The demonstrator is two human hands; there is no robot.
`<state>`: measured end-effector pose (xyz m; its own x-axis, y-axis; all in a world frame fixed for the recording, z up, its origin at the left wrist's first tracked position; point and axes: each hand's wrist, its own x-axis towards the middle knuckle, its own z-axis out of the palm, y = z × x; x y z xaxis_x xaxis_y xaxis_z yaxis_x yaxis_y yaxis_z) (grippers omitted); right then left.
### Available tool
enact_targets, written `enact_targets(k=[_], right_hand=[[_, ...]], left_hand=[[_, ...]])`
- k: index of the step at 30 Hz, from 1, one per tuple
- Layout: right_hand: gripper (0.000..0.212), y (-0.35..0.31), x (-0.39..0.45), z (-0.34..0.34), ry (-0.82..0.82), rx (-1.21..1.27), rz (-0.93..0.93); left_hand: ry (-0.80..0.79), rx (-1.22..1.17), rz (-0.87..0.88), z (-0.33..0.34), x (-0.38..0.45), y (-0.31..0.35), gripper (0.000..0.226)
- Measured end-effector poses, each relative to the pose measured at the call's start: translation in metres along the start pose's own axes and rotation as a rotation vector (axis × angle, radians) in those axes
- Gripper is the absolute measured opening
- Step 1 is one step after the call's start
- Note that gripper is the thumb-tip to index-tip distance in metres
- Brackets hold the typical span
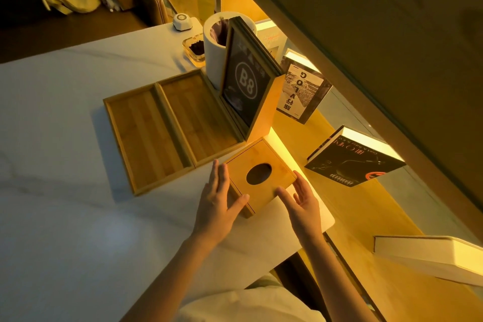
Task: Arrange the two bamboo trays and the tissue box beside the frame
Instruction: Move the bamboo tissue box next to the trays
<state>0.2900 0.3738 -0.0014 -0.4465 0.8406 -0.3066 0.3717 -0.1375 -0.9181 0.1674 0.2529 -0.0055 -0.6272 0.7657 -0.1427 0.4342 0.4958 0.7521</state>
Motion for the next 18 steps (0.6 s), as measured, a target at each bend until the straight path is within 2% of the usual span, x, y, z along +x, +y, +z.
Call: enact_targets(k=[7,12,14,16,18], right_hand=[[0.058,0.006,-0.007,0.011,0.085,0.018,0.011],[0.059,0.005,-0.007,0.007,0.064,-0.065,-0.001],[0.064,0.005,-0.009,0.006,0.074,-0.226,-0.038],[0.064,0.007,-0.014,0.006,0.089,-0.527,-0.238],[0.061,0.012,-0.02,0.011,0.001,-0.793,-0.421]], left_hand=[[-0.065,-0.015,0.047,-0.007,0.008,-0.01,0.083],[-0.03,0.193,0.023,-0.005,0.005,-0.005,0.079],[0.022,0.3,0.064,-0.003,0.001,-0.002,0.075],[0.008,0.355,0.084,0.001,-0.004,0.0,0.074],[-0.039,0.381,0.073,0.005,-0.007,0.0,0.077]])
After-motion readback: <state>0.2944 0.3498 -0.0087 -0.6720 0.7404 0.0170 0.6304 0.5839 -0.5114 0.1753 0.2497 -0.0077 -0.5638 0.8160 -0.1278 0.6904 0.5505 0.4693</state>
